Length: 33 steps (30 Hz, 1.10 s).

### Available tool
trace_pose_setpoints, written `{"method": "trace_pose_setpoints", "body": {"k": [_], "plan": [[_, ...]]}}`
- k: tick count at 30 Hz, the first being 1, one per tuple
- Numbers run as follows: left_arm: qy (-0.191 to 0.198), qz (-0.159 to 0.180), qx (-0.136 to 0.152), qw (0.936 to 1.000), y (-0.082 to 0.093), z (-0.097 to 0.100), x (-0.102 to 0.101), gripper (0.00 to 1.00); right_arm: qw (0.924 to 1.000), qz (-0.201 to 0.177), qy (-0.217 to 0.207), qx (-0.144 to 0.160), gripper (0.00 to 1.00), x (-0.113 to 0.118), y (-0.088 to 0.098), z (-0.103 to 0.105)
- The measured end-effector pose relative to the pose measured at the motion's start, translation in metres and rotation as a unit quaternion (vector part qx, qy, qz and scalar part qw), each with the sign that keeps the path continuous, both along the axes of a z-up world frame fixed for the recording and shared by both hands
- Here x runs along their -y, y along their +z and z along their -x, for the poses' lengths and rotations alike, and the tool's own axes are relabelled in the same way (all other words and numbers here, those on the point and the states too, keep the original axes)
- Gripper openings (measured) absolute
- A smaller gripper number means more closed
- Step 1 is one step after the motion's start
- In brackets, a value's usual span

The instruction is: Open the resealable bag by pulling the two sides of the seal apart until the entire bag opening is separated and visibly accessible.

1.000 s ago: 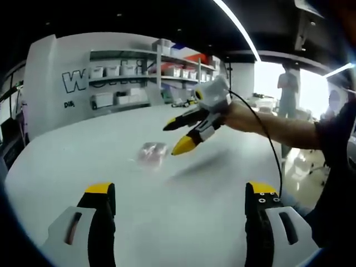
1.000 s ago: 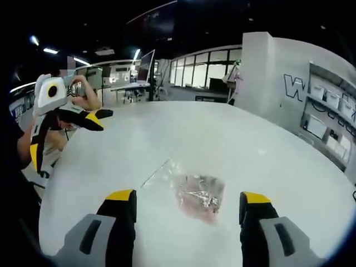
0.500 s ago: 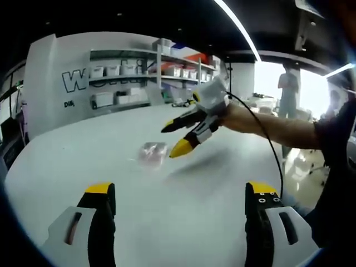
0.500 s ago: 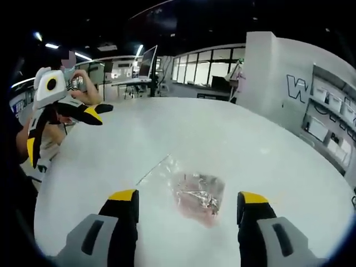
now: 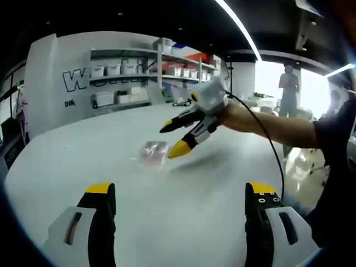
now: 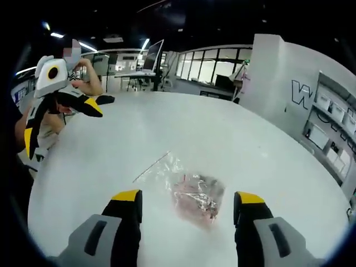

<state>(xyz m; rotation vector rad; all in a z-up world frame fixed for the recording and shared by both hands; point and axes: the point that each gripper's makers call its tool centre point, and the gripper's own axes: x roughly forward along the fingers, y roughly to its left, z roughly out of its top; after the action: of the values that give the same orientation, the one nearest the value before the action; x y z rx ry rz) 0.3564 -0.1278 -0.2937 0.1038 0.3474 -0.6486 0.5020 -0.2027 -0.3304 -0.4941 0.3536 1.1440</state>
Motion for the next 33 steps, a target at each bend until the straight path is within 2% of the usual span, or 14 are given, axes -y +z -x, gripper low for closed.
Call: {"method": "trace_pose_setpoints", "body": {"k": [14, 17, 20, 29, 33], "plan": [[0.001, 0.000, -0.002, 1.0000, -0.003, -0.003, -0.001, 0.96, 0.9980, 0.043, 0.017, 0.043, 0.60, -0.003, -0.008, -0.005], [0.001, 0.000, -0.003, 1.0000, -0.003, -0.003, -0.001, 0.95, 0.9975, 0.044, 0.021, 0.051, 0.55, -0.004, -0.007, -0.006], [0.002, -0.001, -0.004, 1.0000, -0.004, -0.004, -0.002, 0.95, 0.9974, 0.041, 0.024, 0.053, 0.49, -0.007, -0.006, -0.007], [0.003, -0.002, -0.006, 1.0000, -0.006, -0.004, -0.003, 0.95, 0.9973, 0.046, 0.024, 0.052, 0.46, -0.010, -0.012, -0.011], [0.002, -0.002, -0.006, 1.0000, -0.007, -0.004, -0.003, 0.95, 0.9967, 0.054, 0.030, 0.052, 0.36, -0.012, -0.016, -0.010]]}}
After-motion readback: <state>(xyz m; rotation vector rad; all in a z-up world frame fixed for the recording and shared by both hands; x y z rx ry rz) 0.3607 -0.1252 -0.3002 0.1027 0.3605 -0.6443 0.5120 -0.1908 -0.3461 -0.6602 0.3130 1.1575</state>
